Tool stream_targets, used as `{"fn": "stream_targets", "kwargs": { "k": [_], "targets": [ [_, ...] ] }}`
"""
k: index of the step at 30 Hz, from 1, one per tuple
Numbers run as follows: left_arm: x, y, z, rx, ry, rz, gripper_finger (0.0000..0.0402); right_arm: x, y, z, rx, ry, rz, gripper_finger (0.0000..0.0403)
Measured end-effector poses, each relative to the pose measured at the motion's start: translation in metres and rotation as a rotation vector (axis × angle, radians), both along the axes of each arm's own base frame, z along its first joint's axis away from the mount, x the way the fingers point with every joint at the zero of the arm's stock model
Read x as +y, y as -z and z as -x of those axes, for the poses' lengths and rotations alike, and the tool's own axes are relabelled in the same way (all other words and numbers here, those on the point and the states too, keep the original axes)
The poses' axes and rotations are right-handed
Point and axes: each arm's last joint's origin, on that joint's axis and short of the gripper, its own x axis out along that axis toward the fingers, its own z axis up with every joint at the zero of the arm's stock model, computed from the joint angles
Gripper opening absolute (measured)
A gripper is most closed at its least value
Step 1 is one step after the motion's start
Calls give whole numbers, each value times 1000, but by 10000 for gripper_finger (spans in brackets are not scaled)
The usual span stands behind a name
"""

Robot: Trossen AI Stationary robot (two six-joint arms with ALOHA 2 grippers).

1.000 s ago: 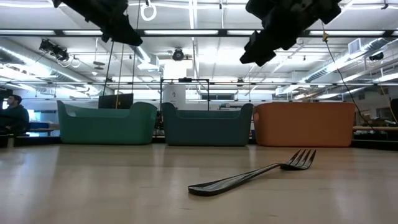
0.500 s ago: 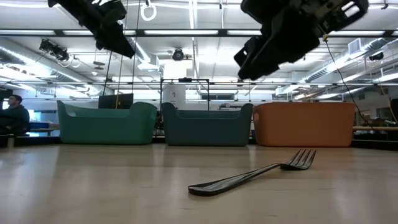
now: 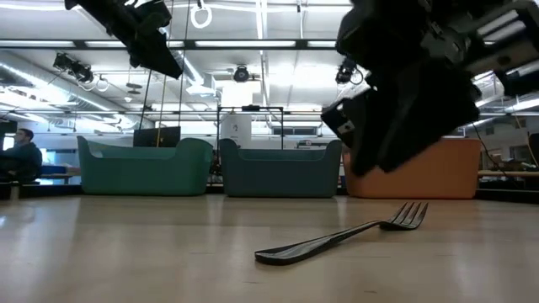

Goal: Sort silverware by color (type)
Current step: Put the black fork into the blue bin

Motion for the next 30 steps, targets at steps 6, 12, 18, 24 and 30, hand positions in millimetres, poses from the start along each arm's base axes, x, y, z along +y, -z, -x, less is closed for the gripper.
{"fn": "stream_targets", "kwargs": {
  "k": [6,12,18,24,30],
  "targets": [
    [0,0,0,0,0,0,130,5,13,-3,-14,-37,37,125],
    [0,0,0,3,0,1,130,7,22,-7,-34,-18,73,125],
    [0,3,2,38,-21,13,130,12,33,-7,-15,-56,49,125],
    [0,4,3,44,-28,14,130,15,35,-6,9,-31,47,125],
    [-1,5,4,62,-28,27,130,4,38,-5,87,172,91,125]
  ]
}}
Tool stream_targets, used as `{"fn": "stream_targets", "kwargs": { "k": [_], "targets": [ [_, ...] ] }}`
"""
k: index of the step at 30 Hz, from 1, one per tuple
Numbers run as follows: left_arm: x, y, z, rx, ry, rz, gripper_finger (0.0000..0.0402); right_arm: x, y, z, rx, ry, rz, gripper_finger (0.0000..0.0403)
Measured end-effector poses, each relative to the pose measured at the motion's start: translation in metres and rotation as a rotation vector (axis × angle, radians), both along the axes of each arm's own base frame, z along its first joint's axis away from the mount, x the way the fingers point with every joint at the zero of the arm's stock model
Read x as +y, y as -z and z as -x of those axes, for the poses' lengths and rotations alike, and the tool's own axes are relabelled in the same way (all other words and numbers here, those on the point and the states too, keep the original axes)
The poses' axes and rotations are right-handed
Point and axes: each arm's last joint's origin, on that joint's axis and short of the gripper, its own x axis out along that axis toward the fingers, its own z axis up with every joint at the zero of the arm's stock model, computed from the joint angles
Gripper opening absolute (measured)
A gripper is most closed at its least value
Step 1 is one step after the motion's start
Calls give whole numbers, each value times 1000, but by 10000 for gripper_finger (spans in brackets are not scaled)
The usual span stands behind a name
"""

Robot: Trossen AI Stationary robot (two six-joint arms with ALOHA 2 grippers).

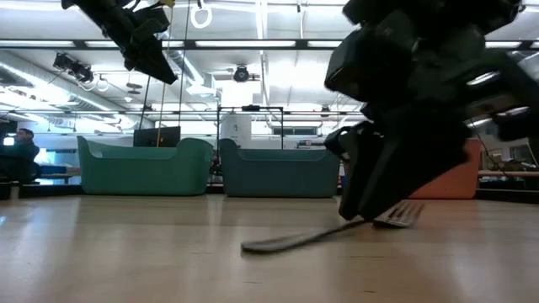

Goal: Sort silverware by color (type)
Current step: Put the black fork into the blue bin

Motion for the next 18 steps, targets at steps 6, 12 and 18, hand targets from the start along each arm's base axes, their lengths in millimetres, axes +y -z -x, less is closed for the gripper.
{"fn": "stream_targets", "kwargs": {
  "k": [6,12,18],
  "targets": [
    [-1,3,2,29,0,22,130,-19,0,0,58,145,36,125],
    [-1,3,2,32,0,25,130,-50,-12,-2,36,291,108,125],
    [-2,3,2,35,0,27,130,-77,-27,2,37,334,139,125]
  ]
}}
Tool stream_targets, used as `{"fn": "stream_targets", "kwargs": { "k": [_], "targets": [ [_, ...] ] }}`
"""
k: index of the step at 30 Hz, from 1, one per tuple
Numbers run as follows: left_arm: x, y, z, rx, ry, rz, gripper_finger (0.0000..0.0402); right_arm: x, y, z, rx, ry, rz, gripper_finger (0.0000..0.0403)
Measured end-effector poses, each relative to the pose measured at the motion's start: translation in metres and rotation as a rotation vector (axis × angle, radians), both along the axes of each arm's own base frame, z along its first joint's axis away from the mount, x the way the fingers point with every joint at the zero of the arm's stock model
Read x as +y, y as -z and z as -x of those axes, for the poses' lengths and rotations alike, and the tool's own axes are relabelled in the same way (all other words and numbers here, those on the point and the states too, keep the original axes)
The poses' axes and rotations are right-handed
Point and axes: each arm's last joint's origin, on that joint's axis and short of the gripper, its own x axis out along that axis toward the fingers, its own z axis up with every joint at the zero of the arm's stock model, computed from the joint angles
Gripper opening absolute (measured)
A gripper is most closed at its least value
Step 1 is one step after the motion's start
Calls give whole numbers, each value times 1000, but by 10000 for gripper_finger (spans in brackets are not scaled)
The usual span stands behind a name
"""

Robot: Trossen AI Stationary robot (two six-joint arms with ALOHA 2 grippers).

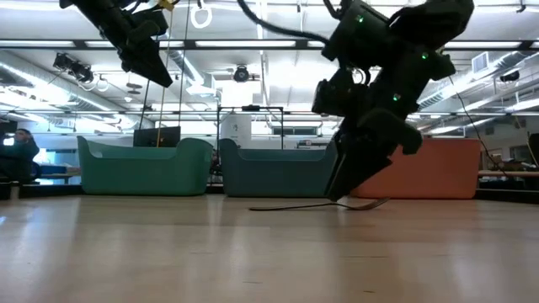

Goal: Sort silverware by color (type)
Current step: Put the black fork into the blue bin

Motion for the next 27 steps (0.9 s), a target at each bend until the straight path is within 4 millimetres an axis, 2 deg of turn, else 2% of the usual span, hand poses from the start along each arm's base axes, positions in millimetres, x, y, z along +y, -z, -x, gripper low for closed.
{"fn": "stream_targets", "kwargs": {
  "k": [5,12,16,27],
  "targets": [
    [0,1,0,6,0,5,130,-3,-4,-1,-11,-57,-42,125],
    [-1,2,1,17,0,14,130,2,-5,-1,-14,-126,-50,125],
    [-1,2,1,17,-1,14,130,2,3,0,37,-163,-23,125],
    [-1,2,1,8,-18,34,130,-11,2,-10,-2,-113,-30,125]
  ]
}}
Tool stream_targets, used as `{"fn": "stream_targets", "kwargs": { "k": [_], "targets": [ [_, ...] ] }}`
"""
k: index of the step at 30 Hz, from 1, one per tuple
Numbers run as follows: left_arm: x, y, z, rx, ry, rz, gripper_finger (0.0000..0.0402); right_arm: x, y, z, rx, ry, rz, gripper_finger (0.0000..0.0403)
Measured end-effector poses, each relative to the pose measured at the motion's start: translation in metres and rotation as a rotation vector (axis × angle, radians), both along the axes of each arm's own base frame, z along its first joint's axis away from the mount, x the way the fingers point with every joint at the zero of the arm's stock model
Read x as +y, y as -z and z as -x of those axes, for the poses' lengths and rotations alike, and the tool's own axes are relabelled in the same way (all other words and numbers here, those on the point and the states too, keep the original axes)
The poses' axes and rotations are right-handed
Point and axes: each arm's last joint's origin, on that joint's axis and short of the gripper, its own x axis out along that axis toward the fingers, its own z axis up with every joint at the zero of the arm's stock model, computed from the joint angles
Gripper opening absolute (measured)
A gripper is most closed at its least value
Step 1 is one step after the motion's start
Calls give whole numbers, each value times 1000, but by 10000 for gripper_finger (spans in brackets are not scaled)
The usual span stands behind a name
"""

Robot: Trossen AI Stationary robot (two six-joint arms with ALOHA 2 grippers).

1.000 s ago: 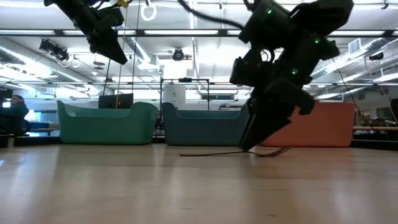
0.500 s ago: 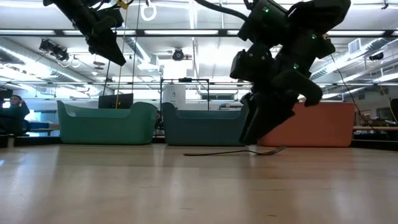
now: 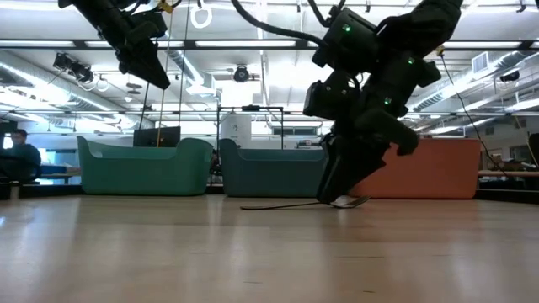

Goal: Sort silverware by color (type)
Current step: Put the black fork into the blue bin

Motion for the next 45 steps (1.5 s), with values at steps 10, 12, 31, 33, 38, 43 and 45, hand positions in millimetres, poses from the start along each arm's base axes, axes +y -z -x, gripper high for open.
{"fn": "stream_targets", "kwargs": {
  "k": [10,12,31,33,38,43,45],
  "targets": [
    [0,0,0,3,1,2,130,-8,-2,-2,4,1,23,125],
    [0,0,0,3,1,2,130,-12,-1,-2,13,0,30,125],
    [0,0,0,4,1,2,130,-20,13,-2,82,97,-43,54],
    [0,0,0,4,1,2,130,-20,11,-1,87,120,-57,28],
    [0,0,0,4,1,2,130,-19,5,3,101,203,-124,13],
    [0,0,0,0,-5,8,130,-18,-12,11,95,240,-207,6],
    [0,0,0,-10,-17,20,130,-19,-29,13,44,254,-228,6]
  ]
}}
